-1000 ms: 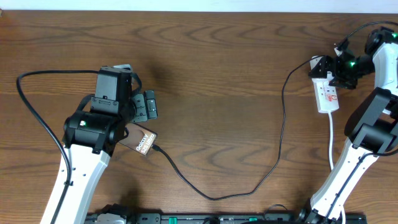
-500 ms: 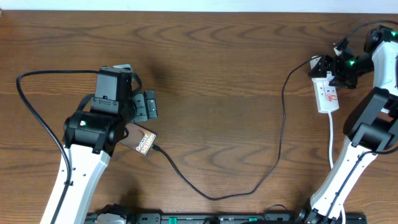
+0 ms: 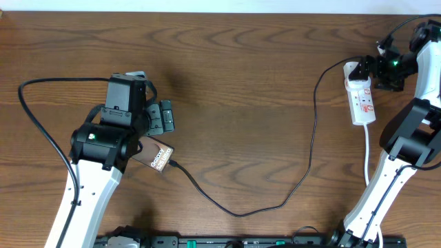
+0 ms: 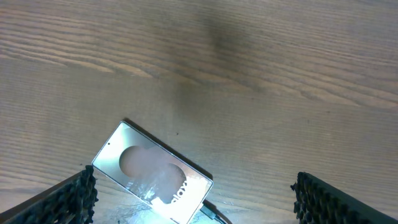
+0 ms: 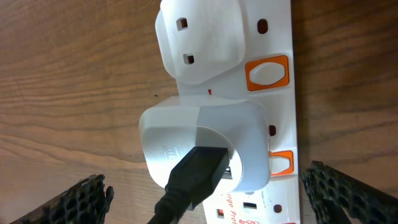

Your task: Plug charger to phone and switch on socket

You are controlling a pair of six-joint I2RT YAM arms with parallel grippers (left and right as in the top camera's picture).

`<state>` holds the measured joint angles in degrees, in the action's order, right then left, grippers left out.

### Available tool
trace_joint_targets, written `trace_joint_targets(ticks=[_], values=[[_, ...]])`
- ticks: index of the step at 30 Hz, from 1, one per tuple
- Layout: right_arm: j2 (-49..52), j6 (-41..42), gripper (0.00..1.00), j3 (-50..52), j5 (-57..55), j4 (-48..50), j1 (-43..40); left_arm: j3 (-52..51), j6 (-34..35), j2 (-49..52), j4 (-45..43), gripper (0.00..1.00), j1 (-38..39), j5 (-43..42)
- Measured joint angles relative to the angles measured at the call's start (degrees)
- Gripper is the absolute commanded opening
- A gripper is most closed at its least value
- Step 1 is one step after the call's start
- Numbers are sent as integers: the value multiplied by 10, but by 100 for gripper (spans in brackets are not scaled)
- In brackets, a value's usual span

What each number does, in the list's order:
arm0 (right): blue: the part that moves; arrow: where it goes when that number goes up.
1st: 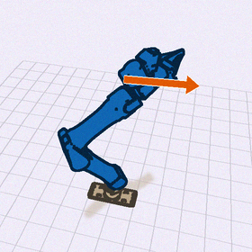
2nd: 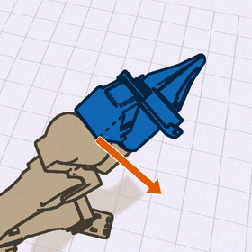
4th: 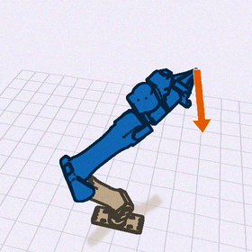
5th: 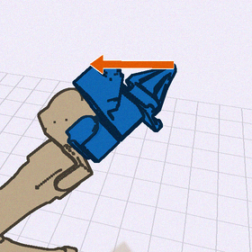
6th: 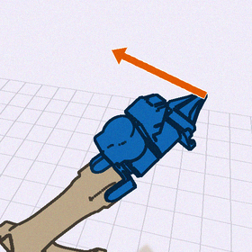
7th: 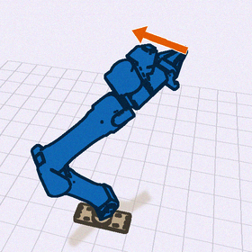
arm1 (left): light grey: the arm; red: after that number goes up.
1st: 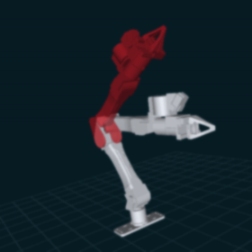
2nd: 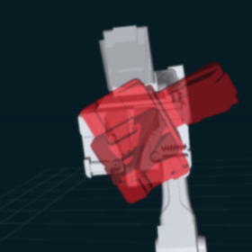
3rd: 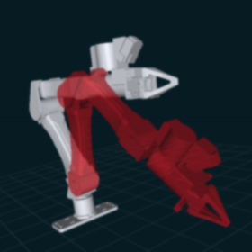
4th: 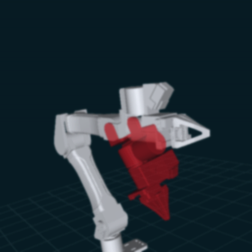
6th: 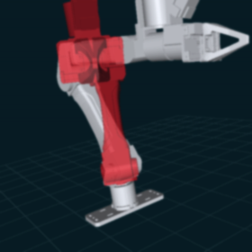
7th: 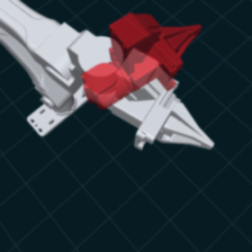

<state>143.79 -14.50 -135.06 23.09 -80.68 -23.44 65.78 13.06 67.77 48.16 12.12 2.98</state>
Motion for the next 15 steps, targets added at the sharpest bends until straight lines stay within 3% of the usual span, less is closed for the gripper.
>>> trace_joint_targets(ticks=[15], values=[[0,0,99,37,8,16,13,0,0,0,0,98,0,0]])
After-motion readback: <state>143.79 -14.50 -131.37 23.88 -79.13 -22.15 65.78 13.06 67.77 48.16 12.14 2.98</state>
